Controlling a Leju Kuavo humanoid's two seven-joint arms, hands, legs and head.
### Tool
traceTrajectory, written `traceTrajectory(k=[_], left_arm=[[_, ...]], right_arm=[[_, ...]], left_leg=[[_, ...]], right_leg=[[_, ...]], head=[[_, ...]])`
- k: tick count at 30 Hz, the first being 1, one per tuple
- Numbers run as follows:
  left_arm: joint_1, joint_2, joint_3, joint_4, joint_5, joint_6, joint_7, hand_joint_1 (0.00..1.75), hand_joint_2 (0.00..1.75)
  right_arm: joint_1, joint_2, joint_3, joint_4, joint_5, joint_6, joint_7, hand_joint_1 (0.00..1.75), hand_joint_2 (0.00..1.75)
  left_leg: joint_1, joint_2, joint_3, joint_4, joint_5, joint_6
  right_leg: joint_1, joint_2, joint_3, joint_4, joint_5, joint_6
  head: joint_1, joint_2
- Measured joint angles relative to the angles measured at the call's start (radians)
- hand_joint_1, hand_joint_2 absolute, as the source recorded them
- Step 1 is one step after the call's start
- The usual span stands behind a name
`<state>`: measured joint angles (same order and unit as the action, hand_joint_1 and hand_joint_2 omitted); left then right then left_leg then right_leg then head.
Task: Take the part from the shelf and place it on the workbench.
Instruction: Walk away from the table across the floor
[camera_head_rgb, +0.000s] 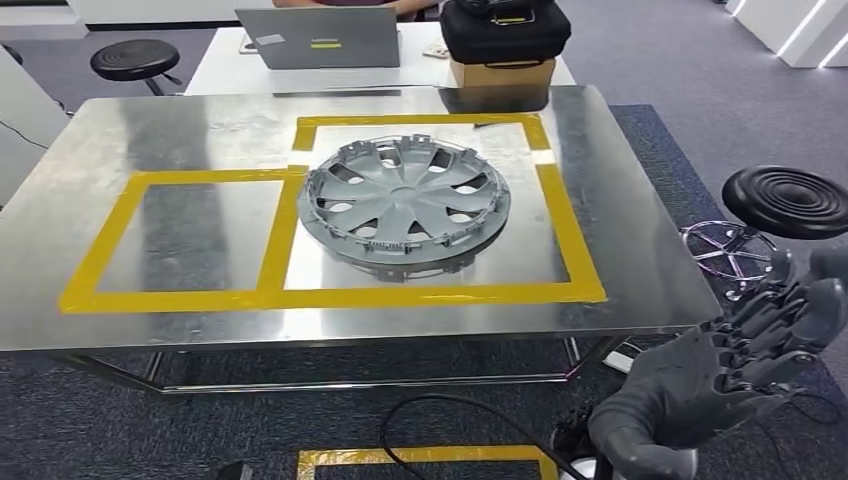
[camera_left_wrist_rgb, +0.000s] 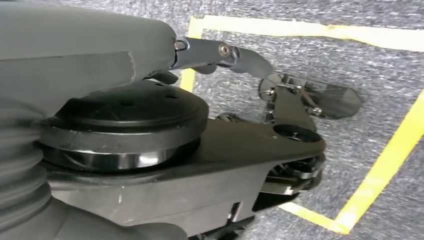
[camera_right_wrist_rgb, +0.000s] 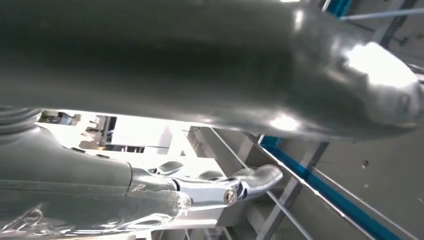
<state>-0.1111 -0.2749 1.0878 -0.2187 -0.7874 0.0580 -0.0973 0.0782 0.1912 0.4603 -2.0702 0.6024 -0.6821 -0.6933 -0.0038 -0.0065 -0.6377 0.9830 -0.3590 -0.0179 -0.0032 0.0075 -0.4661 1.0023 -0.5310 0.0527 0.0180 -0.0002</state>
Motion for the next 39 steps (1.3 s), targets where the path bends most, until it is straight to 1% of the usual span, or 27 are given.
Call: traceTrajectory(k=[2, 3, 5, 7, 8, 9, 10, 12, 14, 15, 16, 18, 19, 20, 22, 23, 24, 25, 27, 29, 30, 31, 33, 34, 36, 38, 39], left_arm=[[0.000, 0.000, 0.002, 0.000, 0.000, 0.000, 0.000, 0.00, 1.75], [0.000, 0.000, 0.002, 0.000, 0.000, 0.000, 0.000, 0.00, 1.75], [0.000, 0.000, 0.002, 0.000, 0.000, 0.001, 0.000, 0.00, 1.75], [0.000, 0.000, 0.002, 0.000, -0.001, 0.003, 0.000, 0.00, 1.75], [0.000, 0.000, 0.003, 0.000, 0.000, 0.003, 0.000, 0.00, 1.75], [0.000, 0.000, 0.003, 0.000, 0.003, 0.003, -0.001, 0.00, 1.75], [-0.001, 0.000, 0.005, 0.000, 0.008, 0.002, -0.001, 0.00, 1.75], [-0.003, 0.000, 0.014, 0.000, 0.019, 0.000, -0.003, 0.00, 1.75], [-0.007, 0.000, 0.020, 0.000, 0.022, -0.002, -0.005, 0.00, 1.75], [-0.008, -0.001, 0.020, 0.000, 0.022, -0.002, -0.006, 0.00, 1.75], [-0.009, -0.002, 0.021, 0.000, 0.021, -0.002, -0.007, 0.00, 1.75], [-0.007, -0.003, 0.021, 0.000, 0.020, -0.002, -0.008, 0.00, 1.75], [-0.005, -0.004, 0.022, 0.000, 0.019, -0.002, -0.008, 0.00, 1.75], [-0.004, -0.004, 0.022, 0.000, 0.018, -0.001, -0.008, 0.00, 1.75], [-0.004, -0.004, 0.022, 0.000, 0.016, -0.001, -0.008, 0.00, 1.75], [-0.004, -0.004, 0.022, 0.000, 0.014, -0.001, -0.008, 0.00, 1.75], [-0.004, -0.004, 0.022, 0.000, 0.013, 0.000, -0.008, 0.00, 1.75], [-0.004, -0.004, 0.022, 0.000, 0.013, 0.000, -0.008, 0.00, 1.75], [-0.005, -0.004, 0.023, 0.000, 0.015, 0.000, -0.008, 0.00, 1.75], [-0.005, -0.005, 0.025, -0.001, 0.020, 0.000, -0.008, 0.00, 1.75], [-0.005, -0.005, 0.026, -0.001, 0.022, 0.001, -0.009, 0.00, 1.75], [-0.005, -0.005, 0.028, -0.001, 0.023, 0.002, -0.010, 0.00, 1.75], [-0.005, -0.006, 0.033, -0.001, 0.025, 0.004, -0.011, 0.00, 1.75], [-0.005, -0.006, 0.037, -0.001, 0.026, 0.004, -0.012, 0.00, 1.75], [-0.005, -0.005, 0.044, -0.001, 0.031, 0.003, -0.014, 0.00, 1.75], [-0.005, -0.005, 0.046, -0.001, 0.033, 0.001, -0.016, 0.00, 1.75], [-0.005, -0.005, 0.047, -0.001, 0.034, 0.000, -0.016, 0.00, 1.75]], right_arm=[[0.000, 0.000, 0.000, 0.000, 0.001, 0.000, 0.000, 0.00, 0.00], [0.000, 0.000, 0.000, 0.001, 0.001, 0.000, 0.000, 0.00, 0.00], [0.000, 0.000, 0.000, 0.001, 0.002, 0.000, 0.000, 0.00, 0.00], [0.000, 0.000, 0.000, 0.001, 0.003, 0.000, 0.000, 0.00, 0.00], [0.000, 0.000, 0.000, 0.001, 0.003, 0.000, 0.000, 0.00, 0.00], [0.000, 0.000, 0.000, 0.002, 0.004, 0.000, 0.000, 0.00, 0.00], [0.001, 0.000, 0.000, 0.002, 0.004, 0.000, 0.000, 0.00, 0.00], [0.001, 0.000, 0.000, 0.002, 0.004, 0.000, 0.000, 0.00, 0.00], [0.001, 0.000, 0.000, 0.002, 0.004, 0.000, 0.000, 0.00, 0.00], [0.000, 0.000, 0.000, 0.002, 0.004, 0.000, 0.000, 0.00, 0.00], [0.000, 0.000, 0.000, 0.002, 0.003, 0.000, 0.000, 0.00, 0.00], [0.001, 0.000, 0.000, 0.003, 0.001, 0.000, 0.000, 0.00, 0.00], [0.001, 0.000, 0.000, 0.004, 0.000, 0.000, 0.000, 0.00, 0.00], [0.002, 0.000, 0.000, 0.005, 0.000, 0.000, 0.000, 0.00, 0.00], [0.002, 0.000, 0.000, 0.006, -0.002, 0.000, 0.000, 0.00, 0.00], [0.003, 0.000, 0.000, 0.007, -0.004, 0.000, 0.000, 0.00, 0.00], [0.004, 0.000, -0.001, 0.007, -0.009, 0.000, 0.000, 0.00, 0.00], [0.006, 0.000, -0.002, 0.007, -0.020, 0.000, -0.001, 0.00, 0.00], [0.013, 0.001, -0.006, 0.008, -0.062, 0.000, 0.002, 0.00, 0.00], [0.024, 0.005, -0.018, 0.009, -0.116, 0.000, 0.012, 0.00, 0.00], [0.033, 0.009, -0.031, 0.010, -0.139, 0.000, 0.022, 0.00, 0.00], [0.044, 0.012, -0.046, 0.013, -0.158, 0.000, 0.033, 0.00, 0.00], [0.068, 0.018, -0.078, 0.028, -0.183, 0.000, 0.074, 0.00, 0.00], [0.078, 0.020, -0.091, 0.040, -0.189, 0.000, 0.108, 0.00, 0.00], [0.092, 0.020, -0.110, 0.074, -0.192, 0.000, 0.184, 0.00, 0.00], [0.108, 0.020, -0.126, 0.109, -0.190, 0.000, 0.223, 0.00, 0.00], [0.115, 0.020, -0.136, 0.127, -0.179, 0.000, 0.230, 0.00, 0.00]], left_leg=[[0.003, 0.000, -0.002, 0.000, 0.012, -0.011], [0.004, 0.001, -0.006, 0.006, 0.001, -0.016], [0.006, 0.001, -0.029, 0.070, -0.078, -0.025], [0.006, 0.001, -0.062, 0.198, -0.179, -0.029], [0.006, 0.001, -0.072, 0.253, -0.201, -0.030], [0.006, 0.001, -0.069, 0.284, -0.199, -0.029], [0.006, 0.001, -0.050, 0.283, -0.177, -0.027], [0.005, 0.001, 0.036, 0.190, -0.132, -0.017], [0.000, 0.000, 0.142, 0.048, -0.135, -0.006], [-0.002, 0.000, 0.173, 0.000, -0.145, -0.001], [-0.005, -0.001, 0.183, -0.026, -0.150, 0.004], [-0.005, 0.001, 0.169, -0.032, -0.139, 0.017], [-0.004, 0.002, 0.159, -0.032, -0.128, 0.024], [-0.003, 0.004, 0.148, -0.033, -0.116, 0.030], [-0.003, 0.006, 0.122, -0.033, -0.093, 0.037], [-0.003, 0.006, 0.106, -0.032, -0.081, 0.037], [-0.003, 0.007, 0.090, -0.031, -0.068, 0.036], [-0.003, 0.007, 0.072, -0.030, -0.056, 0.035], [-0.002, 0.007, 0.041, -0.025, -0.033, 0.029], [-0.003, 0.005, 0.019, -0.014, -0.016, 0.020], [-0.004, 0.004, 0.014, -0.010, -0.008, 0.015], [-0.005, 0.004, 0.010, -0.009, 0.000, 0.010], [-0.002, 0.004, 0.003, -0.006, 0.007, 0.000], [-0.001, 0.004, -0.005, 0.006, -0.012, -0.006], [0.001, 0.004, -0.034, 0.085, -0.102, -0.016], [0.001, 0.004, -0.066, 0.213, -0.189, -0.022], [0.001, 0.004, -0.071, 0.260, -0.200, -0.024]], right_leg=[[0.003, 0.000, -0.007, -0.007, 0.005, -0.016], [0.003, -0.001, -0.015, -0.006, 0.014, -0.026], [0.001, -0.005, -0.036, -0.007, 0.036, -0.042], [0.003, -0.006, -0.065, -0.006, 0.062, -0.049], [0.005, -0.006, -0.081, -0.006, 0.075, -0.050], [0.006, -0.006, -0.098, -0.005, 0.088, -0.050], [0.008, -0.006, -0.115, -0.005, 0.100, -0.049], [0.010, -0.006, -0.141, -0.004, 0.122, -0.045], [0.014, -0.006, -0.157, -0.001, 0.140, -0.038], [0.015, -0.008, -0.163, 0.001, 0.150, -0.034], [0.015, -0.009, -0.168, 0.001, 0.160, -0.029], [0.012, -0.009, -0.183, 0.004, 0.163, -0.018], [0.010, -0.009, -0.194, 0.021, 0.139, -0.012], [0.009, -0.008, -0.209, 0.059, 0.098, -0.006], [0.008, -0.008, -0.241, 0.182, -0.001, 0.002], [0.008, -0.008, -0.252, 0.244, -0.029, 0.004], [0.007, -0.008, -0.250, 0.283, -0.031, 0.005], [0.007, -0.008, -0.233, 0.290, -0.012, 0.005], [0.005, -0.009, -0.146, 0.203, 0.038, 0.006], [0.004, -0.008, -0.032, 0.055, 0.031, 0.004], [0.005, -0.007, 0.001, 0.005, 0.016, 0.000], [0.007, -0.006, 0.013, -0.020, 0.006, -0.007], [0.008, -0.007, -0.004, -0.022, 0.017, -0.024], [0.008, -0.008, -0.014, -0.021, 0.028, -0.033], [0.006, -0.010, -0.037, -0.022, 0.052, -0.046], [0.006, -0.010, -0.066, -0.021, 0.076, -0.049], [0.006, -0.011, -0.082, -0.020, 0.088, -0.048]], head=[[0.002, 0.000], [0.002, 0.000], [-0.001, 0.000], [-0.004, 0.000], [-0.004, 0.000], [-0.004, 0.000], [-0.004, 0.000], [-0.004, 0.000], [-0.003, 0.000], [-0.003, 0.000], [-0.002, 0.000], [-0.004, 0.000], [-0.003, 0.000], [-0.003, 0.000], [0.000, 0.000], [0.000, 0.000], [0.000, 0.000], [0.000, 0.000], [0.000, 0.000], [0.000, 0.000], [0.001, 0.000], [0.001, 0.000], [0.001, 0.000], [-0.001, 0.000], [-0.005, 0.000], [-0.007, 0.000], [-0.007, 0.000]])
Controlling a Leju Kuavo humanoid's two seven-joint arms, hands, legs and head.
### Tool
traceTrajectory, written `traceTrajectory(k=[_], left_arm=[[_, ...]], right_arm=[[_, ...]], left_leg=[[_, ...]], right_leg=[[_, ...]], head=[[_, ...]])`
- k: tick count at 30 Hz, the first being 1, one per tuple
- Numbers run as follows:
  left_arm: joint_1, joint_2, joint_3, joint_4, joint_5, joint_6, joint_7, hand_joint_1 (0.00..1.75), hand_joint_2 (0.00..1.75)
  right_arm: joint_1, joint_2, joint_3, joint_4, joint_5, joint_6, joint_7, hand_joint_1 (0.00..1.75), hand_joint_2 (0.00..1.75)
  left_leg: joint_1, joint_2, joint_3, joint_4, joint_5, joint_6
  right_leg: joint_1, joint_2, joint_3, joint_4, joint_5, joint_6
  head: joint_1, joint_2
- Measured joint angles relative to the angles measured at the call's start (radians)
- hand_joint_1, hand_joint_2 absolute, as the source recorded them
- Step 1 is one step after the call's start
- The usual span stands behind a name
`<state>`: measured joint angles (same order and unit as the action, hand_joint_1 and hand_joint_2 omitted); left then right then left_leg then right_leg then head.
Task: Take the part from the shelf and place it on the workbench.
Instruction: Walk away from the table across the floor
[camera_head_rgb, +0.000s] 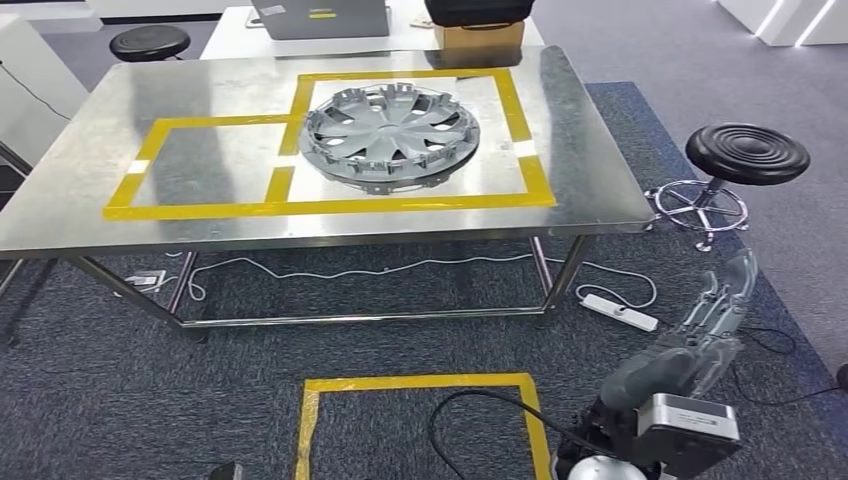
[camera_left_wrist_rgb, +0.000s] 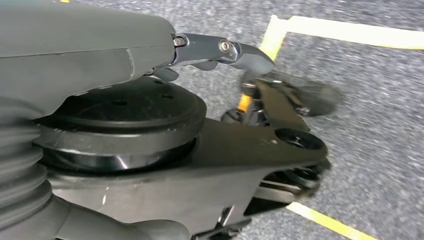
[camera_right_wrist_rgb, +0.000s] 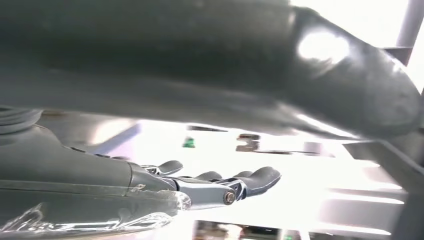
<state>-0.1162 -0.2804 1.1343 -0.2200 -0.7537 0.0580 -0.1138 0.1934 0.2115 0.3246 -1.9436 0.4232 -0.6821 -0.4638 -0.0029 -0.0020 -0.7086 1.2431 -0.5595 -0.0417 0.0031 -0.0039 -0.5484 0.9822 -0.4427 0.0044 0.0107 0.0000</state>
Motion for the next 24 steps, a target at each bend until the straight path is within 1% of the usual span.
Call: traceTrajectory(k=[1, 2, 3, 4, 5, 6, 7, 8, 9, 10, 11, 12, 13, 14, 15, 16, 17, 18, 19, 20, 21, 22, 24], left_arm=[[0.000, 0.000, 0.000, 0.000, 0.000, 0.000, 0.000, 0.00, 1.75], [0.000, 0.000, 0.000, 0.000, 0.000, 0.000, 0.000, 0.00, 1.75], [-0.001, 0.000, 0.001, 0.000, 0.000, 0.000, 0.000, 0.00, 1.75], [-0.002, 0.000, 0.001, 0.000, -0.001, 0.000, 0.000, 0.00, 1.75], [-0.003, -0.001, 0.001, 0.000, -0.001, -0.001, -0.001, 0.00, 1.75], [-0.004, -0.002, 0.001, 0.000, -0.002, -0.001, -0.001, 0.00, 1.75], [-0.005, -0.003, 0.001, 0.000, -0.002, -0.001, -0.001, 0.00, 1.75], [-0.004, -0.004, 0.001, 0.000, -0.003, -0.001, -0.001, 0.00, 1.75], [-0.003, -0.005, 0.001, 0.000, -0.003, -0.001, -0.001, 0.00, 1.75], [-0.002, -0.005, 0.001, 0.000, -0.004, -0.001, -0.001, 0.00, 1.75], [-0.002, -0.005, 0.002, -0.001, -0.004, -0.001, -0.001, 0.00, 1.75], [-0.002, -0.005, 0.002, -0.001, -0.004, -0.001, -0.001, 0.00, 1.75], [-0.001, -0.005, 0.002, -0.001, -0.004, -0.001, -0.001, 0.00, 1.75], [-0.001, -0.005, 0.002, -0.001, -0.004, -0.001, -0.001, 0.00, 1.31], [-0.001, -0.005, 0.003, -0.001, -0.006, -0.001, -0.001, 0.00, 0.87], [-0.001, -0.005, 0.003, -0.001, -0.010, -0.002, -0.001, 0.00, 0.44], [-0.001, -0.005, 0.003, -0.001, -0.014, -0.003, -0.002, 0.00, 0.00], [-0.001, -0.005, 0.002, -0.001, -0.019, -0.005, -0.002, 0.00, 0.00], [-0.002, -0.005, 0.002, -0.001, -0.025, -0.006, -0.003, 0.00, 0.00], [-0.002, -0.005, 0.001, -0.001, -0.030, -0.008, -0.003, 0.00, 0.00], [-0.002, -0.005, 0.001, -0.001, -0.035, -0.010, -0.003, 0.00, 0.00], [-0.003, -0.005, 0.000, -0.001, -0.039, -0.011, -0.003, 0.00, 0.00], [-0.003, -0.005, -0.002, -0.001, -0.048, -0.015, -0.003, 0.00, 0.00]], right_arm=[[0.005, 0.001, -0.011, 0.016, 0.020, 0.000, 0.007, 0.00, 0.00], [0.008, 0.004, -0.025, 0.032, 0.046, 0.000, 0.019, 0.00, 0.00], [0.009, 0.008, -0.042, 0.052, 0.071, 0.000, 0.038, 0.00, 0.00], [0.009, 0.013, -0.062, 0.075, 0.088, 0.000, 0.060, 0.00, 0.00], [0.008, 0.017, -0.085, 0.103, 0.097, 0.000, 0.079, 0.00, 0.00], [0.005, 0.021, -0.109, 0.133, 0.099, 0.000, 0.092, 0.00, 0.00], [0.003, 0.023, -0.133, 0.164, 0.098, 0.000, 0.098, 0.00, 0.00], [0.001, 0.025, -0.155, 0.195, 0.096, 0.000, 0.099, 0.00, 0.00], [0.000, 0.026, -0.174, 0.220, 0.093, 0.000, 0.097, 0.00, 0.00], [0.001, 0.027, -0.188, 0.241, 0.092, -0.001, 0.096, 0.00, 0.00], [0.001, 0.027, -0.200, 0.257, 0.091, -0.001, 0.095, 0.00, 0.00], [0.000, 0.028, -0.208, 0.270, 0.091, -0.001, 0.094, 0.00, 0.00], [0.000, 0.029, -0.215, 0.281, 0.091, -0.001, 0.096, 0.00, 0.00], [0.000, 0.029, -0.220, 0.290, 0.094, -0.001, 0.103, 0.00, 0.00], [-0.001, 0.030, -0.227, 0.302, 0.098, -0.001, 0.120, 0.00, 0.00], [-0.004, 0.031, -0.236, 0.320, 0.098, 0.000, 0.146, 0.00, 0.00], [-0.012, 0.032, -0.249, 0.348, 0.091, 0.002, 0.176, 0.00, 0.00], [-0.024, 0.033, -0.267, 0.387, 0.077, 0.005, 0.198, 0.00, 0.00], [-0.040, 0.034, -0.291, 0.439, 0.059, 0.008, 0.207, 0.00, 0.00], [-0.060, 0.034, -0.319, 0.499, 0.040, 0.013, 0.201, 0.00, 0.00], [-0.082, 0.034, -0.351, 0.567, 0.025, 0.018, 0.183, 0.00, 0.00], [-0.108, 0.034, -0.387, 0.645, 0.012, 0.024, 0.160, 0.00, 0.00], [-0.159, 0.030, -0.471, 0.832, -0.006, 0.034, 0.116, 0.00, 0.00]], left_leg=[[0.000, 0.000, 0.009, 0.018, 0.012, 0.000], [0.000, 0.000, 0.035, 0.002, 0.038, 0.001], [0.000, 0.000, 0.077, -0.044, 0.064, 0.003], [0.000, 0.000, 0.133, -0.111, 0.079, 0.006], [0.000, -0.001, 0.188, -0.186, 0.079, 0.010], [-0.001, -0.001, 0.226, -0.245, 0.071, 0.015], [-0.003, -0.002, 0.247, -0.282, 0.064, 0.021], [-0.004, -0.003, 0.249, -0.300, 0.063, 0.029], [-0.005, -0.002, 0.241, -0.301, 0.069, 0.036], [-0.005, -0.001, 0.233, -0.301, 0.076, 0.045], [-0.004, 0.000, 0.226, -0.302, 0.085, 0.053], [-0.004, 0.001, 0.218, -0.303, 0.093, 0.059], [-0.004, 0.002, 0.209, -0.302, 0.100, 0.063], [-0.005, 0.002, 0.201, -0.302, 0.107, 0.065], [-0.005, 0.002, 0.194, -0.301, 0.113, 0.066], [-0.006, 0.003, 0.187, -0.301, 0.119, 0.065], [-0.006, 0.002, 0.180, -0.301, 0.124, 0.064], [-0.006, 0.002, 0.174, -0.301, 0.128, 0.062], [-0.006, 0.001, 0.168, -0.301, 0.133, 0.059], [-0.007, 0.001, 0.163, -0.300, 0.136, 0.055], [-0.008, 0.002, 0.160, -0.299, 0.141, 0.050], [-0.009, 0.002, 0.157, -0.299, 0.145, 0.045], [-0.009, 0.003, 0.153, -0.297, 0.151, 0.036]], right_leg=[[0.000, -0.001, -0.016, 0.001, 0.011, 0.002], [0.000, -0.001, -0.030, 0.001, 0.022, 0.004], [0.000, -0.001, -0.042, 0.002, 0.032, 0.007], [0.002, -0.001, -0.052, 0.002, 0.041, 0.011], [0.003, 0.000, -0.060, 0.003, 0.050, 0.015], [0.005, 0.000, -0.067, 0.005, 0.060, 0.019], [0.006, -0.001, -0.073, 0.005, 0.070, 0.023], [0.005, -0.002, -0.078, 0.005, 0.079, 0.028], [0.003, -0.001, -0.085, 0.006, 0.082, 0.034], [0.001, -0.001, -0.094, 0.016, 0.069, 0.039], [0.000, 0.000, -0.107, 0.045, 0.039, 0.044], [-0.002, 0.001, -0.125, 0.096, -0.004, 0.048], [-0.002, 0.001, -0.145, 0.165, -0.051, 0.052], [-0.002, 0.001, -0.162, 0.235, -0.087, 0.055], [-0.003, 0.001, -0.169, 0.285, -0.106, 0.056], [-0.003, 0.001, -0.160, 0.300, -0.104, 0.057], [-0.002, 0.001, -0.133, 0.274, -0.086, 0.056], [-0.003, 0.000, -0.090, 0.214, -0.060, 0.054], [-0.002, 0.000, -0.040, 0.138, -0.041, 0.050], [-0.002, 0.000, 0.006, 0.066, -0.030, 0.047], [-0.001, 0.000, 0.037, 0.015, -0.027, 0.043], [0.000, 0.001, 0.051, -0.012, -0.030, 0.040], [-0.001, 0.001, 0.052, -0.021, -0.026, 0.033]], head=[[0.000, 0.000], [0.000, 0.000], [0.000, 0.000], [-0.001, 0.000], [0.000, 0.000], [0.000, 0.000], [0.000, 0.000], [0.001, 0.000], [0.000, 0.000], [0.000, 0.000], [0.001, 0.000], [0.002, 0.000], [0.004, 0.000], [0.005, 0.000], [0.005, 0.000], [0.005, 0.000], [0.005, 0.000], [0.005, 0.000], [0.005, 0.000], [0.005, 0.000], [0.005, 0.000], [0.004, 0.000], [0.004, 0.000]])
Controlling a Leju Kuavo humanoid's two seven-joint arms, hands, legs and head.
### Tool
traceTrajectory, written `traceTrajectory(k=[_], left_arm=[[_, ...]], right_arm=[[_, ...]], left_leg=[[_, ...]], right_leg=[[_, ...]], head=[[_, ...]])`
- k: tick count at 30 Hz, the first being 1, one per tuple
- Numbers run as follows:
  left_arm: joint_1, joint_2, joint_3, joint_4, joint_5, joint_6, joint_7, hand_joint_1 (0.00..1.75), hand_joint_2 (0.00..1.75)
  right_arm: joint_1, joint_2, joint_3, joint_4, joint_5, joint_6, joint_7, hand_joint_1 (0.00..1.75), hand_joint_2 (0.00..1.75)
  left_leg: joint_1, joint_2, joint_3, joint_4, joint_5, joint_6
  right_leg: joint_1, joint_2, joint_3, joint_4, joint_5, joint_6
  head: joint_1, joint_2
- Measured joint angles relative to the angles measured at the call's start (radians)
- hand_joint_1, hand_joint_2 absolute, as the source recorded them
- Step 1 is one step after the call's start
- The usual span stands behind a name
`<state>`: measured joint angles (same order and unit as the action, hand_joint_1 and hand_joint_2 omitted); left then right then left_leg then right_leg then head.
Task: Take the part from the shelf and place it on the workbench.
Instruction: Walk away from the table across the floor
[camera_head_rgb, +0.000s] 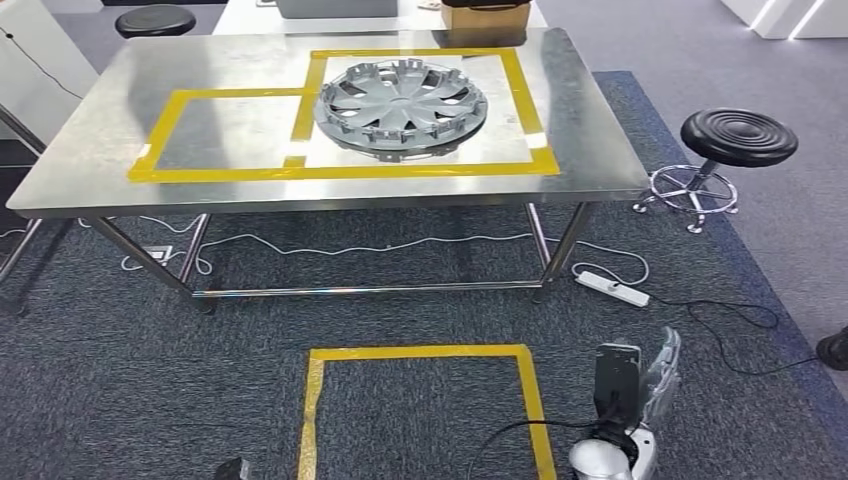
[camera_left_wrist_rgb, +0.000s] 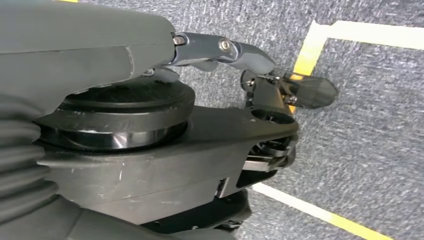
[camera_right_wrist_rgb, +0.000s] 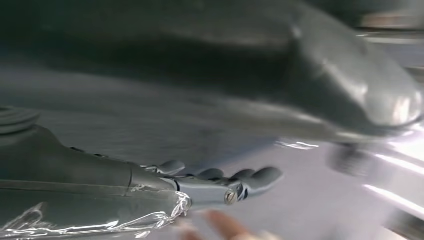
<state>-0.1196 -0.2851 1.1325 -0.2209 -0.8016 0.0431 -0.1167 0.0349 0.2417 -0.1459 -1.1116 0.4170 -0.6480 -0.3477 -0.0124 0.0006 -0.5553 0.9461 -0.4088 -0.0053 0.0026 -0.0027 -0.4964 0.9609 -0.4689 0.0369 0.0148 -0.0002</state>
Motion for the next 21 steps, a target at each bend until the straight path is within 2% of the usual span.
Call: traceTrajectory(k=[1, 2, 3, 5, 6, 7, 8, 9, 11, 12, 13, 14, 16, 18, 21], left_arm=[[0.000, 0.001, -0.001, 0.000, -0.004, -0.002, 0.000, 0.00, 0.00], [0.000, 0.001, -0.002, 0.000, -0.009, -0.003, 0.000, 0.00, 0.00], [0.000, 0.002, -0.002, 0.000, -0.012, -0.004, 0.000, 0.00, 0.00], [0.001, 0.004, -0.003, 0.000, -0.018, -0.005, 0.000, 0.00, 0.00], [0.002, 0.005, -0.003, 0.000, -0.019, -0.005, 0.000, 0.00, 0.00], [0.004, 0.006, -0.003, 0.000, -0.020, -0.005, 0.000, 0.00, 0.00], [0.005, 0.008, -0.003, 0.000, -0.021, -0.005, 0.000, 0.00, 0.00], [0.006, 0.009, -0.003, 0.000, -0.021, -0.005, 0.000, 0.00, 0.00], [0.005, 0.010, -0.003, 0.000, -0.020, -0.005, -0.001, 0.00, 0.00], [0.005, 0.010, -0.003, 0.000, -0.020, -0.006, -0.001, 0.00, 0.00], [0.005, 0.010, -0.004, 0.000, -0.020, -0.006, -0.002, 0.00, 0.00], [0.005, 0.010, -0.004, 0.000, -0.022, -0.007, -0.002, 0.00, 0.00], [0.007, 0.011, -0.006, 0.000, -0.035, -0.012, -0.002, 0.00, 0.00], [0.009, 0.013, -0.012, 0.000, -0.048, -0.019, -0.001, 0.00, 0.00], [0.011, 0.018, -0.022, 0.000, -0.051, -0.024, 0.000, 0.00, 0.00]], right_arm=[[-0.021, -0.003, -0.044, 0.095, -0.013, 0.011, -0.018, 0.00, 0.00], [-0.039, -0.008, -0.086, 0.182, -0.028, 0.030, -0.032, 0.00, 0.00], [-0.052, -0.012, -0.123, 0.256, -0.043, 0.057, -0.044, 0.00, 0.00], [-0.072, -0.023, -0.187, 0.384, -0.062, 0.103, -0.060, 0.00, 0.00], [-0.077, -0.030, -0.213, 0.440, -0.063, 0.114, -0.064, 0.00, 0.00], [-0.080, -0.036, -0.235, 0.490, -0.058, 0.120, -0.066, 0.00, 0.00], [-0.083, -0.042, -0.254, 0.537, -0.051, 0.125, -0.064, 0.00, 0.00], [-0.085, -0.047, -0.269, 0.577, -0.040, 0.131, -0.059, 0.00, 0.00], [-0.087, -0.058, -0.286, 0.646, -0.012, 0.141, -0.039, 0.00, 0.00], [-0.087, -0.063, -0.290, 0.675, 0.003, 0.150, -0.023, 0.00, 0.00], [-0.085, -0.068, -0.293, 0.702, 0.014, 0.165, -0.003, 0.00, 0.00], [-0.084, -0.074, -0.297, 0.728, 0.017, 0.191, 0.030, 0.00, 0.00], [-0.081, -0.085, -0.314, 0.774, -0.004, 0.284, 0.148, 0.00, 0.00], [-0.073, -0.094, -0.339, 0.805, -0.025, 0.372, 0.266, 0.00, 0.00], [-0.061, -0.100, -0.351, 0.830, -0.003, 0.402, 0.314, 0.00, 0.00]], left_leg=[[0.000, 0.000, -0.005, 0.009, -0.008, -0.005], [0.001, -0.001, -0.016, 0.034, -0.029, -0.011], [0.002, -0.001, -0.037, 0.081, -0.061, -0.016], [0.003, -0.001, -0.096, 0.218, -0.134, -0.025], [0.004, -0.001, -0.120, 0.275, -0.154, -0.028], [0.004, -0.001, -0.129, 0.301, -0.153, -0.029], [0.005, -0.001, -0.118, 0.290, -0.134, -0.028], [0.005, -0.001, -0.090, 0.242, -0.100, -0.027], [0.006, -0.002, -0.014, 0.109, -0.042, -0.022], [0.006, -0.002, 0.013, 0.060, -0.030, -0.019], [0.006, -0.003, 0.028, 0.030, -0.030, -0.015], [0.005, -0.003, 0.030, 0.020, -0.035, -0.011], [0.008, -0.004, 0.025, 0.014, -0.038, 0.002], [0.011, -0.004, 0.021, 0.013, -0.033, 0.014], [0.010, -0.001, 0.011, 0.013, -0.027, 0.025]], right_leg=[[-0.002, -0.001, -0.002, -0.001, 0.003, -0.006], [-0.004, -0.002, -0.004, -0.002, 0.007, -0.012], [-0.006, -0.004, -0.007, -0.003, 0.011, -0.018], [-0.005, -0.005, -0.016, -0.002, 0.016, -0.025], [-0.005, -0.006, -0.020, -0.001, 0.018, -0.026], [-0.005, -0.006, -0.023, 0.000, 0.019, -0.026], [-0.005, -0.005, -0.026, 0.001, 0.020, -0.026], [-0.005, -0.004, -0.026, 0.003, 0.020, -0.025], [-0.003, -0.002, -0.028, 0.007, 0.020, -0.021], [-0.001, -0.001, -0.030, 0.009, 0.020, -0.018], [0.001, 0.000, -0.033, 0.012, 0.020, -0.014], [0.003, 0.000, -0.037, 0.015, 0.022, -0.009], [0.004, 0.000, -0.045, 0.024, 0.018, 0.001], [0.003, 0.001, -0.072, 0.080, -0.024, 0.011], [0.001, 0.001, -0.156, 0.271, -0.120, 0.019]], head=[[0.000, 0.000], [-0.002, 0.000], [-0.004, 0.000], [-0.007, 0.000], [-0.006, 0.000], [-0.006, 0.000], [-0.006, 0.000], [-0.006, 0.000], [-0.007, 0.000], [-0.006, 0.000], [-0.007, 0.000], [-0.006, 0.000], [-0.006, 0.000], [-0.002, 0.000], [0.004, 0.000]])
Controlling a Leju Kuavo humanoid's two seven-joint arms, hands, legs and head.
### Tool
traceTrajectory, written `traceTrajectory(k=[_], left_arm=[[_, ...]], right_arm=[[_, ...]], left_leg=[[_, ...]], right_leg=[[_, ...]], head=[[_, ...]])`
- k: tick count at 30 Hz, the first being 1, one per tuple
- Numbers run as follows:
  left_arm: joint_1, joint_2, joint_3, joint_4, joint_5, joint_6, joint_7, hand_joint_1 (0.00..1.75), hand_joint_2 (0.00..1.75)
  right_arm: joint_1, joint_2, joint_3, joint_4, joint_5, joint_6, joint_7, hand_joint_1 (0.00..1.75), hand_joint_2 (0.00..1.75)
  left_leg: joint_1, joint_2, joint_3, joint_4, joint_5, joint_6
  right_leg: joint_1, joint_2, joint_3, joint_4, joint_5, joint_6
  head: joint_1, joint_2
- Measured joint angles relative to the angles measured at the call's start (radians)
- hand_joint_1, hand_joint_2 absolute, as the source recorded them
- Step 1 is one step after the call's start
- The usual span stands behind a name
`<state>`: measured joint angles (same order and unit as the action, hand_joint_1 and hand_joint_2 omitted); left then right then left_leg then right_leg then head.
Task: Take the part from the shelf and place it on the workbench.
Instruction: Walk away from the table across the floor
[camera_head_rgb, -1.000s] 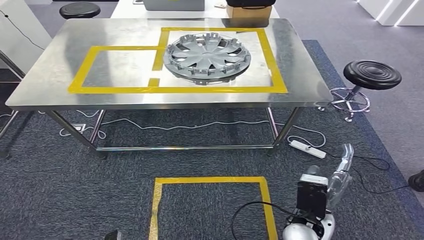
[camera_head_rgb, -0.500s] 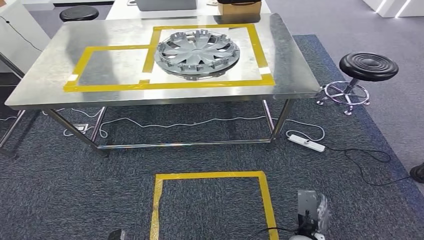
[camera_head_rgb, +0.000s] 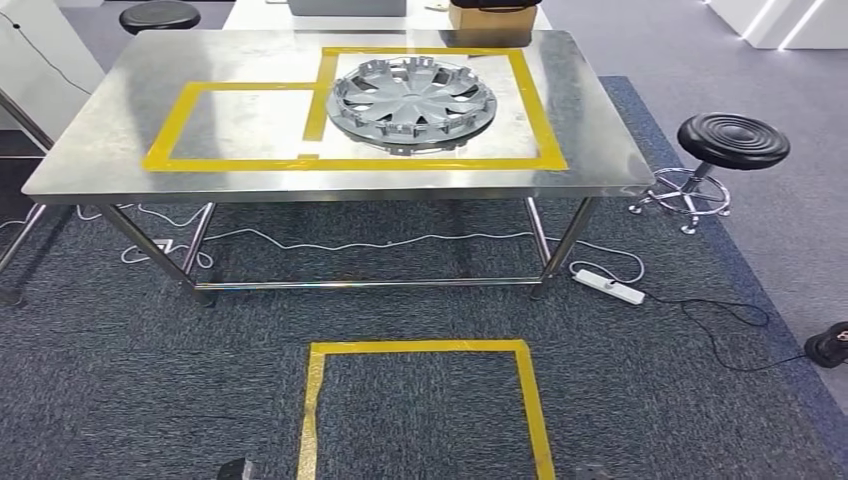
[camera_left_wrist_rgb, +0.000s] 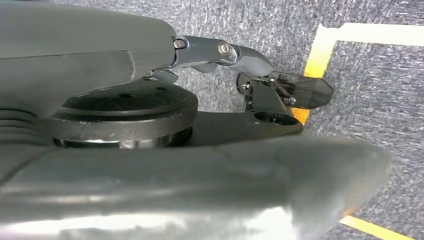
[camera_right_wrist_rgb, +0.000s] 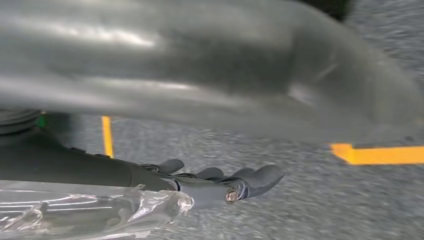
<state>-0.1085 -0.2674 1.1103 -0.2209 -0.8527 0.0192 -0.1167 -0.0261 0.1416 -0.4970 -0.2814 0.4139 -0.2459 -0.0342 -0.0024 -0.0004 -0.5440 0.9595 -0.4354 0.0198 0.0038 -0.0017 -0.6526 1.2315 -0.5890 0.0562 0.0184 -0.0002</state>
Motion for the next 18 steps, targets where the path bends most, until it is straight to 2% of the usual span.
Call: traceTrajectory(k=[1, 2, 3, 5, 6, 7, 10, 11, 13, 15, 16, 17, 18], left_arm=[[0.001, 0.001, -0.002, 0.000, 0.000, 0.000, 0.000, 0.00, 0.00], [0.002, 0.002, -0.003, 0.000, -0.001, 0.000, 0.000, 0.00, 0.00], [0.003, 0.003, -0.004, 0.000, -0.002, 0.001, 0.000, 0.00, 0.00], [0.004, 0.003, -0.005, 0.000, -0.007, 0.002, 0.002, 0.00, 0.00], [0.004, 0.003, -0.006, 0.000, -0.012, 0.003, 0.004, 0.00, 0.00], [0.004, 0.004, -0.007, 0.000, -0.019, 0.005, 0.010, 0.00, 0.00], [0.005, 0.007, -0.027, 0.000, -0.078, 0.034, 0.063, 0.00, 0.00], [0.007, 0.008, -0.041, 0.000, -0.106, 0.052, 0.087, 0.00, 0.00], [0.012, 0.008, -0.071, 0.000, -0.149, 0.085, 0.124, 0.00, 0.00], [0.016, 0.010, -0.094, 0.000, -0.165, 0.102, 0.138, 0.00, 0.00], [0.018, 0.010, -0.101, 0.000, -0.168, 0.104, 0.140, 0.00, 0.00], [0.020, 0.010, -0.107, 0.000, -0.169, 0.106, 0.142, 0.00, 0.00], [0.021, 0.011, -0.112, 0.000, -0.170, 0.106, 0.143, 0.00, 0.00]], right_arm=[[0.001, -0.001, 0.000, 0.006, 0.013, -0.002, 0.005, 0.00, 0.00], [0.003, -0.003, 0.000, 0.011, 0.028, -0.007, 0.009, 0.00, 0.00], [0.004, -0.005, 0.001, 0.016, 0.044, -0.012, 0.012, 0.00, 0.00], [0.004, -0.009, 0.004, 0.022, 0.073, -0.018, 0.015, 0.00, 0.00], [0.002, -0.010, 0.007, 0.024, 0.084, -0.019, 0.016, 0.00, 0.00], [0.000, -0.012, 0.009, 0.027, 0.096, -0.019, 0.017, 0.00, 0.00], [-0.002, -0.012, 0.020, 0.034, 0.124, -0.024, 0.022, 0.00, 0.00], [-0.001, -0.012, 0.025, 0.036, 0.132, -0.026, 0.025, 0.00, 0.00], [-0.002, -0.013, 0.033, 0.039, 0.143, -0.029, 0.029, 0.00, 0.00], [-0.003, -0.013, 0.036, 0.040, 0.146, -0.029, 0.031, 0.00, 0.00], [-0.003, -0.014, 0.037, 0.041, 0.147, -0.029, 0.031, 0.00, 0.00], [-0.003, -0.014, 0.037, 0.042, 0.147, -0.030, 0.031, 0.00, 0.00], [-0.003, -0.014, 0.038, 0.043, 0.147, -0.030, 0.032, 0.00, 0.00]], left_leg=[[-0.001, 0.001, -0.003, 0.000, 0.002, 0.001], [-0.001, 0.002, -0.005, 0.001, 0.005, 0.001], [-0.001, 0.002, -0.007, 0.001, 0.007, 0.000], [-0.003, 0.000, -0.009, 0.005, 0.009, -0.004], [-0.005, -0.001, -0.010, 0.008, 0.010, -0.008], [-0.007, -0.001, -0.013, 0.011, 0.012, -0.013], [-0.006, 0.000, -0.020, 0.015, 0.017, -0.029], [-0.005, 0.000, -0.025, 0.025, 0.008, -0.035], [-0.003, -0.001, -0.059, 0.101, -0.048, -0.046], [-0.001, 0.000, -0.117, 0.235, -0.121, -0.054], [-0.001, 0.000, -0.138, 0.286, -0.139, -0.055], [-0.001, 0.000, -0.143, 0.303, -0.136, -0.055], [-0.001, 0.000, -0.129, 0.282, -0.116, -0.054]], right_leg=[[0.000, 0.000, -0.016, 0.040, -0.011, 0.001], [-0.001, 0.000, -0.012, 0.042, -0.003, 0.001], [-0.002, 0.000, 0.009, 0.010, 0.021, 0.001], [-0.004, 0.000, 0.091, -0.132, 0.080, -0.002], [-0.004, 0.000, 0.123, -0.192, 0.098, -0.005], [-0.004, 0.002, 0.141, -0.229, 0.106, -0.008], [-0.002, 0.005, 0.139, -0.241, 0.112, -0.024], [-0.003, 0.004, 0.137, -0.241, 0.116, -0.030], [-0.006, 0.002, 0.132, -0.242, 0.125, -0.043], [-0.006, 0.002, 0.122, -0.242, 0.131, -0.047], [-0.006, 0.001, 0.118, -0.242, 0.133, -0.047], [-0.006, 0.001, 0.115, -0.242, 0.135, -0.047], [-0.006, 0.001, 0.114, -0.242, 0.136, -0.045]], head=[[0.000, 0.000], [0.000, 0.000], [0.000, 0.000], [0.000, 0.000], [0.000, 0.000], [0.000, 0.000], [-0.002, 0.000], [-0.003, 0.000], [-0.006, 0.000], [-0.010, 0.000], [-0.010, 0.000], [-0.010, 0.000], [-0.010, 0.000]])
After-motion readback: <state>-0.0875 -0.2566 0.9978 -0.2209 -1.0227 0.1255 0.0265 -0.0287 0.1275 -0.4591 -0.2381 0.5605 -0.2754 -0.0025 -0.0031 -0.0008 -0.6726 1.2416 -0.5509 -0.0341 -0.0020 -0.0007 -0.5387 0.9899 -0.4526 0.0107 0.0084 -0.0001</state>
